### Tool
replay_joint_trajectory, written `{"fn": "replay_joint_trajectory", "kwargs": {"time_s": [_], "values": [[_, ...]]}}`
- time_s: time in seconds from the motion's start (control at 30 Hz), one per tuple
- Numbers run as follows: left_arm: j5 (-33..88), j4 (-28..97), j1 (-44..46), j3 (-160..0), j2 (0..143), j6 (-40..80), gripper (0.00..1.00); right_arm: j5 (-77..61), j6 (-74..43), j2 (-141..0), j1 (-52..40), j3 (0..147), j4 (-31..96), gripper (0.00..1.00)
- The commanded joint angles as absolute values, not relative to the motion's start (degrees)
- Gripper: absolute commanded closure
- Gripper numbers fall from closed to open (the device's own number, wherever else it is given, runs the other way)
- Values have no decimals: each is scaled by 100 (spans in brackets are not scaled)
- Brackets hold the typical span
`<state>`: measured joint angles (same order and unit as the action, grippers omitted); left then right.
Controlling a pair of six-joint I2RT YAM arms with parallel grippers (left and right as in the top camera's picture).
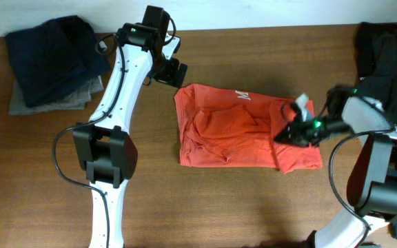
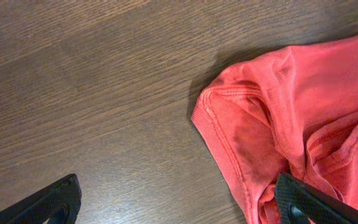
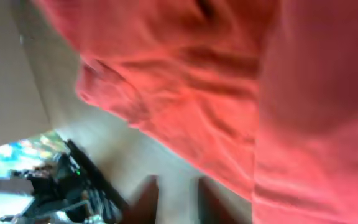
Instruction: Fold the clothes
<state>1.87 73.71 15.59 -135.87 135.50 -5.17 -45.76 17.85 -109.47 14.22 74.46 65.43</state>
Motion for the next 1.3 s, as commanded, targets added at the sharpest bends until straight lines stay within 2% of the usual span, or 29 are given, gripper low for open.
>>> {"fn": "replay_joint_trajectory", "kwargs": {"time_s": [0.0,0.07,0.17,0.23,0.33,0.53,0.77,1.27], "values": [[169,7301,1518,-13692,13338,-609,1,-4737,1905,-10733,1389,8405,6899,33],[169,7203,1494,-13688,13395,-613,1,-4737,1793,-10733,1385,8774,6965,22],[552,7203,1358,-13673,13574,-613,1,-4713,1796,-10733,1385,8864,6958,15],[1205,7201,1203,-13611,13694,-615,1,-4464,1793,-10733,1385,8864,6941,1],[2169,7293,952,-13611,13837,-644,1,-4062,1608,-10733,1391,8864,6751,1],[3658,8097,574,-13555,13941,-1503,1,-2921,255,-10733,1391,8864,5983,1],[4077,8355,613,-12969,13961,-1769,1,-2923,224,-10733,1391,8864,5513,1],[4727,7719,624,-11039,13961,-1765,1,-2624,224,-10733,1391,8864,5389,1]]}}
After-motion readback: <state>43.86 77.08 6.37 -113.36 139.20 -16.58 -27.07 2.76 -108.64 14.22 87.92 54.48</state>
